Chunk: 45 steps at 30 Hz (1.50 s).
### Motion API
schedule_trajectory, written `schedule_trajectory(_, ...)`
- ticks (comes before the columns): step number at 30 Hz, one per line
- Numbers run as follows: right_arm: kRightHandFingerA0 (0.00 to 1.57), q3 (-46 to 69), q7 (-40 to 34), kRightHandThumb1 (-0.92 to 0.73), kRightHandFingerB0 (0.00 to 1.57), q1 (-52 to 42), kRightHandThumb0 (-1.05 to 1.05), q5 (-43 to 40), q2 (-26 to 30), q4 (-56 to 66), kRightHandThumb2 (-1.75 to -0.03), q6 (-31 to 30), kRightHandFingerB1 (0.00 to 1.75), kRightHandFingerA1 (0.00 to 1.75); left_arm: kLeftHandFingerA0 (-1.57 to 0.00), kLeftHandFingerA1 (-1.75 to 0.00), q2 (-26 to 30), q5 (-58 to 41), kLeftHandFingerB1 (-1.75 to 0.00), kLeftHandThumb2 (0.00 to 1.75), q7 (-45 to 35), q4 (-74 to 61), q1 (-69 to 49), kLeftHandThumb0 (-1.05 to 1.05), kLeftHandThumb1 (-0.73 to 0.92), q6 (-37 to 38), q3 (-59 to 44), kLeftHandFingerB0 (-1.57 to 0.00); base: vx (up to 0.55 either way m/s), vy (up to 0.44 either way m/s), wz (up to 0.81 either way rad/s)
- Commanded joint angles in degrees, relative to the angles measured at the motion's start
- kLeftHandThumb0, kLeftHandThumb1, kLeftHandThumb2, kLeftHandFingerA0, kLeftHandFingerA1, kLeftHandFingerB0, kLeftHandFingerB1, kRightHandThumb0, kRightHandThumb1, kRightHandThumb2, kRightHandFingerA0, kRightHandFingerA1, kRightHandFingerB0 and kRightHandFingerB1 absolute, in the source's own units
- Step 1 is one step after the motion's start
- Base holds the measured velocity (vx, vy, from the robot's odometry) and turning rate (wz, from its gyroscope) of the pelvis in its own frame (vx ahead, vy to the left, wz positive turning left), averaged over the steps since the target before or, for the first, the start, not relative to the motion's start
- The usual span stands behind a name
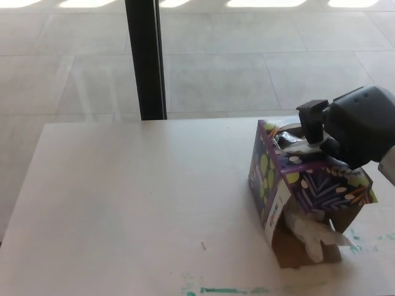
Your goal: The robot uses its right hand to pull out a tissue from the tissue box kept in the middle of the desk and put it on the right side
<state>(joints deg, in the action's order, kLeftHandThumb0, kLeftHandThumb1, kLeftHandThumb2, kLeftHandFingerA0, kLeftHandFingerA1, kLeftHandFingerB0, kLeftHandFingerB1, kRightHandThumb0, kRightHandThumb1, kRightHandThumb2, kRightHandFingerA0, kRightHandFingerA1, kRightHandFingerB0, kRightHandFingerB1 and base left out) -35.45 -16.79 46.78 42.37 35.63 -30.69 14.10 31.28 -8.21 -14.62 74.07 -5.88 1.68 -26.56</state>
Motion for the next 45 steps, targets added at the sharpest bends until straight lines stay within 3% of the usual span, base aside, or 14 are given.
schedule_trajectory(1,0.88,4.8,-24.1,-0.42,0.61,-1.3,-0.23,5.1,-0.2,-4.0,-1.06,5.8,1.7,1.75,-0.56,-0.63,-0.1,-1.7,-0.48,0.66,0.1,0.1,-1.9,-0.71,0.9,2.9,-1.1,-0.53,0.0,0.0,0.0)
schedule_trajectory(9,0.96,6.1,-28.6,-0.34,0.67,3.6,-0.24,5.4,-1.8,-6.6,-1.17,5.0,1.68,1.75,-0.55,-0.62,-0.2,-1.1,-0.47,0.66,0.2,-0.3,-2.7,-0.74,0.9,3.7,-0.5,-0.52,0.0,0.0,0.0)
schedule_trajectory(13,0.94,7.7,-33.6,-0.36,0.67,6.2,-0.27,5.0,-3.6,-9.4,-1.2,3.9,1.67,1.75,-0.55,-0.63,-0.1,-0.9,-0.48,0.67,-0.1,-0.3,-2.8,-0.73,0.91,4.2,-0.4,-0.52,0.0,0.0,0.0)
schedule_trajectory(14,0.93,9.2,-33.5,-0.46,0.71,6.8,-0.33,3.2,-4.6,-10.3,-1.23,3.5,1.65,1.75,-0.57,-0.64,-0.2,-0.8,-0.47,0.67,0.4,-0.3,-2.8,-0.74,0.91,4.3,-0.3,-0.53,0.0,0.0,0.0)
schedule_trajectory(15,0.95,9.8,-34.7,-0.44,0.78,7.3,-0.31,2.8,-5.0,-11.2,-1.24,3.5,1.58,1.75,-0.58,-0.64,-0.3,-0.9,-0.47,0.67,0.7,-0.3,-2.8,-0.74,0.91,4.2,-0.4,-0.52,0.0,0.0,0.0)
schedule_trajectory(16,1.24,10.9,-35.1,-0.4,0.98,7.7,-0.32,1.5,-5.6,-12.1,-1.21,3.7,1.29,1.44,-0.58,-0.64,-0.3,-1.0,-0.48,0.67,0.7,-0.4,-2.8,-0.74,0.91,4.4,-0.5,-0.53,0.0,0.0,0.0)
schedule_trajectory(17,1.25,11.6,-35.1,-0.4,0.97,8.0,-0.3,1.0,-5.9,-12.4,-1.21,3.6,1.3,1.45,-0.58,-0.64,-0.3,-1.0,-0.48,0.67,0.6,-0.5,-2.8,-0.74,0.91,4.5,-0.5,-0.53,0.0,0.0,0.0)
schedule_trajectory(19,1.25,12.0,-35.3,-0.4,0.97,8.1,-0.3,1.1,-6.1,-12.6,-1.21,3.4,1.3,1.45,-0.58,-0.64,-0.3,-0.9,-0.48,0.67,0.6,-0.4,-2.8,-0.74,0.91,4.4,-0.5,-0.53,0.0,0.0,0.0)
schedule_trajectory(20,0.96,12.3,-35.0,-0.41,0.74,8.4,-0.23,0.9,-6.1,-12.8,-1.3,3.1,1.61,1.75,-0.54,-0.61,-0.2,-1.4,-0.47,0.67,0.0,-0.5,-2.8,-0.74,0.91,4.0,-0.8,-0.52,0.0,0.0,0.0)
schedule_trajectory(26,0.96,12.8,-37.2,-0.43,0.8,9.7,-0.28,2.9,-6.2,-13.4,-1.27,0.9,1.54,1.75,-0.54,-0.6,-0.1,-0.8,-0.47,0.67,0.5,0.1,-3.3,-0.75,0.91,4.1,-0.5,-0.52,0.0,0.0,0.0)
schedule_trajectory(28,0.92,14.8,-35.3,-0.47,0.77,11.2,-0.26,1.5,-5.5,-12.4,-1.2,0.4,1.56,1.75,-0.54,-0.67,-0.2,-1.0,-0.48,0.67,0.5,0.0,-3.5,-0.74,0.91,4.0,-0.6,-0.51,0.0,0.0,0.0)
schedule_trajectory(31,0.93,16.0,-33.5,-0.51,0.76,13.3,-0.27,1.1,-3.8,-12.6,-1.21,1.4,1.58,1.75,-0.57,-0.61,-0.1,-0.6,-0.46,0.67,0.7,-0.2,-4.0,-0.74,0.92,4.5,-0.2,-0.53,0.0,0.0,0.0)
schedule_trajectory(39,0.88,17.7,-32.9,-0.42,0.76,18.7,-0.23,3.4,0.5,-16.0,-1.31,2.8,1.52,1.75,-0.56,-0.65,0.3,-1.4,-0.49,0.67,-0.1,-0.1,-4.4,-0.74,0.91,4.6,-1.2,-0.52,0.0,0.0,0.0)
schedule_trajectory(45,0.94,18.5,-33.6,-0.42,0.77,23.3,-0.23,3.4,3.1,-20.0,-1.27,3.7,1.57,1.75,-0.6,-0.65,0.5,-1.0,-0.48,0.67,0.9,0.2,-4.7,-0.77,0.9,4.7,-1.1,-0.56,0.0,0.0,0.0)
